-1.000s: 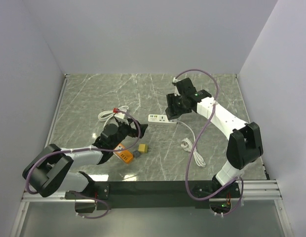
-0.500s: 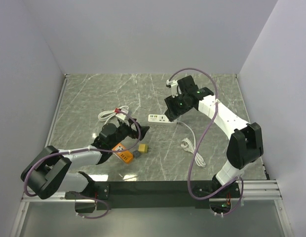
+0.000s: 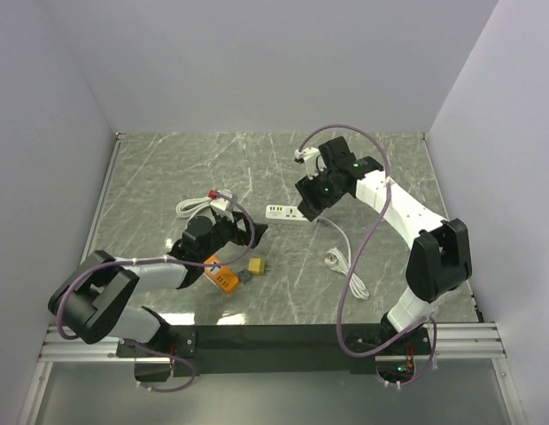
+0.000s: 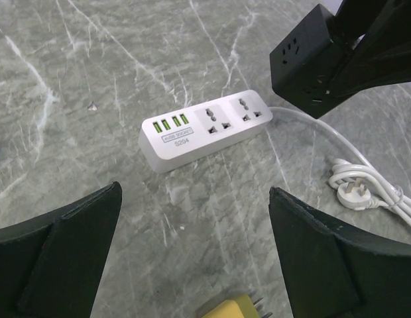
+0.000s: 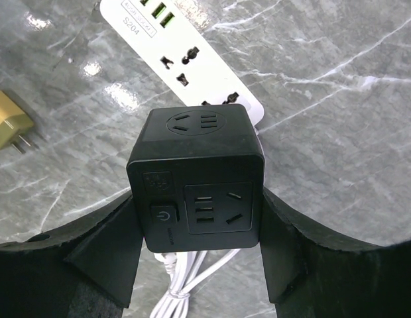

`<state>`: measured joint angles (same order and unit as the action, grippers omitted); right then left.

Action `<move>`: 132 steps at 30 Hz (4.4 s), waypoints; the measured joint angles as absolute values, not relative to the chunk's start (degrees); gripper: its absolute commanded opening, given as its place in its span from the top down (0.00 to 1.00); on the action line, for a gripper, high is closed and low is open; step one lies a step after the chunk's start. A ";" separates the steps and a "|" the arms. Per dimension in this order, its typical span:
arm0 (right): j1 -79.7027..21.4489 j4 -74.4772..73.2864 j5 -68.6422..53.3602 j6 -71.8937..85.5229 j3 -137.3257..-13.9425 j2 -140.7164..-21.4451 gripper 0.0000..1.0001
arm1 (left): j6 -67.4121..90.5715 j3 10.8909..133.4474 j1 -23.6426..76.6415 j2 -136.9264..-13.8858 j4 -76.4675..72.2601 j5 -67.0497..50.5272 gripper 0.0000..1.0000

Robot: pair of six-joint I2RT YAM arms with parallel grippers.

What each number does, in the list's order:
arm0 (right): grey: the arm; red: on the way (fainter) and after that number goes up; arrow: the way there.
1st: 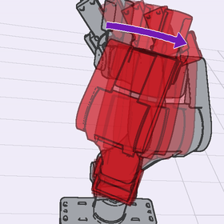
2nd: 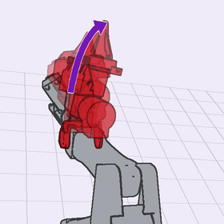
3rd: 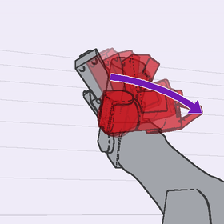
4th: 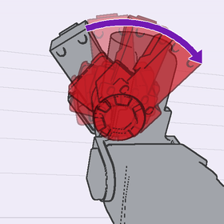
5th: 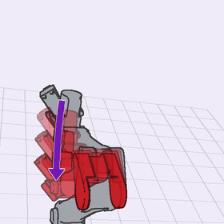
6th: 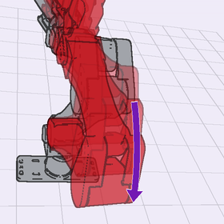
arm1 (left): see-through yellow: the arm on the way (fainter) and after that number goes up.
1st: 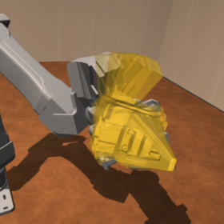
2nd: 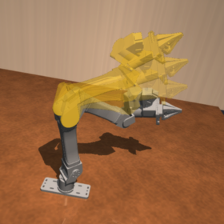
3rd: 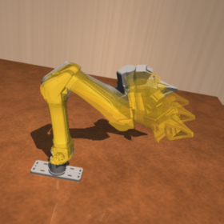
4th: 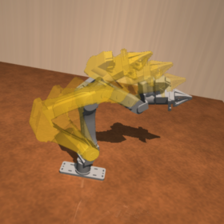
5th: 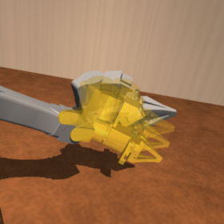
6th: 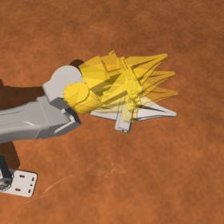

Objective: Insert the plug

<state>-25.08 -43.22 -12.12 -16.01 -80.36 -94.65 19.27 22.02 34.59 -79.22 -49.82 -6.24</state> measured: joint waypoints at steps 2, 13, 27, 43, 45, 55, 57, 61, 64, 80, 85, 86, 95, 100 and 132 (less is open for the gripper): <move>-25.08 -43.07 -12.21 -16.43 -80.36 -95.07 1.00 | 19.46 22.06 34.46 -79.81 -49.80 -6.22 0.02; -26.04 -37.63 -15.49 -14.31 -76.58 -94.08 1.00 | 22.04 20.43 33.69 -75.40 -47.29 -0.95 0.01; -41.78 -27.97 -15.44 -6.39 -73.71 -92.36 1.00 | 41.43 14.13 32.29 -50.24 -18.76 25.45 0.01; -40.34 -19.29 -17.26 -4.56 -70.17 -88.82 1.00 | 62.13 18.20 39.35 -53.15 6.17 38.94 0.00; -39.44 -18.44 -18.61 -4.80 -69.10 -87.57 1.00 | 63.37 18.35 39.86 -53.60 7.05 39.07 0.01; -37.85 -15.84 -20.86 -5.87 -68.10 -87.22 1.00 | 66.30 18.44 43.31 -64.12 0.64 38.83 0.00; -37.80 -15.84 -20.84 -5.82 -67.66 -87.22 1.00 | 66.50 18.44 43.81 -65.21 -1.93 38.22 0.01; -37.71 -14.59 -20.45 -4.82 -64.47 -85.69 1.00 | 66.15 18.79 44.40 -68.07 -7.16 37.04 0.01; -37.71 -13.78 -19.75 -3.01 -59.75 -82.26 1.00 | 65.25 19.86 44.64 -70.96 -10.81 35.40 0.01; -48.64 -18.55 -11.79 6.13 -65.76 -85.30 1.00 | 59.09 16.40 42.13 -63.99 -20.49 31.09 0.01; -50.15 -21.93 -9.08 6.55 -73.32 -92.36 1.00 | 57.43 13.04 36.25 -53.56 -19.81 30.09 0.00; -50.33 -22.46 -8.86 6.55 -74.11 -93.32 1.00 | 56.93 12.62 34.65 -52.01 -19.40 29.71 0.00; -53.25 -31.20 -7.53 4.60 -88.18 -105.01 1.00 | 54.17 9.41 25.23 -46.19 -18.52 25.26 0.00; -54.33 -35.16 -7.33 3.44 -93.89 -110.28 1.00 | 52.75 8.62 22.24 -45.10 -19.31 21.65 0.00; -54.76 -42.54 -6.83 1.32 -102.28 -118.43 1.00 | 48.64 7.70 18.20 -45.08 -20.82 11.33 0.00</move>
